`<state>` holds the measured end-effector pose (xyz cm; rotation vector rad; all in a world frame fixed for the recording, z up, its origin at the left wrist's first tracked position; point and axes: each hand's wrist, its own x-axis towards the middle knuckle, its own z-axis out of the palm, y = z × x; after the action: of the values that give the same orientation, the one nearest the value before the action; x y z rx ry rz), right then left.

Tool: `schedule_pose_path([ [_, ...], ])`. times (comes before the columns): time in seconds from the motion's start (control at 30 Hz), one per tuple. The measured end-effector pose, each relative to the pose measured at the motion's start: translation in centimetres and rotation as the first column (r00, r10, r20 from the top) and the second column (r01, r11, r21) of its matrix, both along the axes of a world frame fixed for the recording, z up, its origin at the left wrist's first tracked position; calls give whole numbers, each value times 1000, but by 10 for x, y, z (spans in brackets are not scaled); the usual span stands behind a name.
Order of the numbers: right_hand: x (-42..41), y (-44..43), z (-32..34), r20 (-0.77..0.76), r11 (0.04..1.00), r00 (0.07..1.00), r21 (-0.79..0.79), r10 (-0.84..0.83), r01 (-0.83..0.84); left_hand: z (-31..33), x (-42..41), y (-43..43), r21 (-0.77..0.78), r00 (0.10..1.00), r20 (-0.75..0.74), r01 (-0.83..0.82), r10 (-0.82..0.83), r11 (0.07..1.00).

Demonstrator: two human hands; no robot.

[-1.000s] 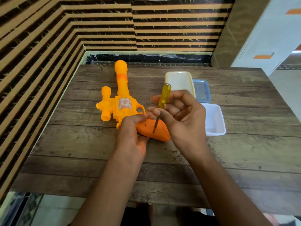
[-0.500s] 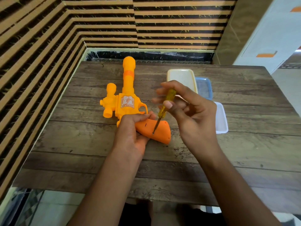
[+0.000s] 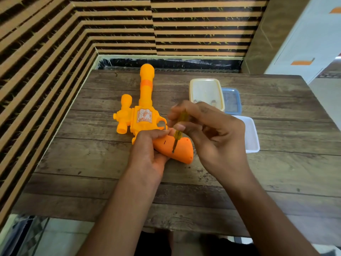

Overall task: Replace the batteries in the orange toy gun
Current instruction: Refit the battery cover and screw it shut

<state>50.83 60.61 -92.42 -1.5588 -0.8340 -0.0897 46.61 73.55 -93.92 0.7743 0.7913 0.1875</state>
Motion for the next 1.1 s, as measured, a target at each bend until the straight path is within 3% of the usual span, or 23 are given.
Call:
schedule_pose_path([
  [0.1,0,3,0,58,997,996,-26,-66,68,7,-3,-5,0,999,34,-3,3,1000],
  [0.3,1,-1,2,15,1000,999,-12,29,-29,2,-1,0,-22,999,-42,-24,23,999],
  [0.57,7,-2,1,77,992,992,-61,-104,109,7,-1,-2,-4,999,-35,8,-8,1000],
  [0.8,5,-8,5,11,996,999,-90,31,-30,5,0,-2,6,999,-45,-12,12,1000],
  [0.97,11,-4,6,141,982,985,-147,-96,117,9,0,-5,13,999,-43,-3,4,1000],
  [1.1,10,-6,6,139,987,990,-158,23,-1,8,-1,-4,16,999,-43,-18,19,1000],
])
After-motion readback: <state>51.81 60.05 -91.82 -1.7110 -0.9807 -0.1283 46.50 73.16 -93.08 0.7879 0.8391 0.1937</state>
